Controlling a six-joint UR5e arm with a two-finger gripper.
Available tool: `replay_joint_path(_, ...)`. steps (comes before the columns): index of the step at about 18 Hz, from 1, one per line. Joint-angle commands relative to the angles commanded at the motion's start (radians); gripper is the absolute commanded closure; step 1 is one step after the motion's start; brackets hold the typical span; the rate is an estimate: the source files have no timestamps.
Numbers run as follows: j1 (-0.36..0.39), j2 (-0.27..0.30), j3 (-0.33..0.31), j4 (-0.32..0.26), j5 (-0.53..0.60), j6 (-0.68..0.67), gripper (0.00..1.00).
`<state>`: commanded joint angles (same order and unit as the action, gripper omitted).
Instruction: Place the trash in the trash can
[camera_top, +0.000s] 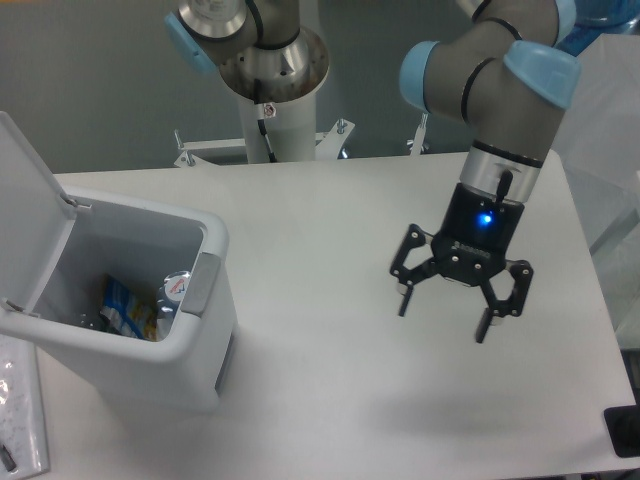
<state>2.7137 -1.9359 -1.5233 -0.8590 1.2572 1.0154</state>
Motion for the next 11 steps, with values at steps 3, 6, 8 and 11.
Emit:
replay_joint_path(3, -0.025, -0.021, 0.012, -0.011, 0.129, 0.005, 0.0)
replay_joint_path(6, -0.073, -0.05, 0.064, -0.104, 0.292, 0.072, 0.0)
replay_joint_path(8, -0.098, -0.08, 0.142, -0.222, 0.34, 0.101, 0.0)
replay_joint_path(11, -0.1, -0.103, 0.216, -0.331, 0.341, 0.103, 0.0)
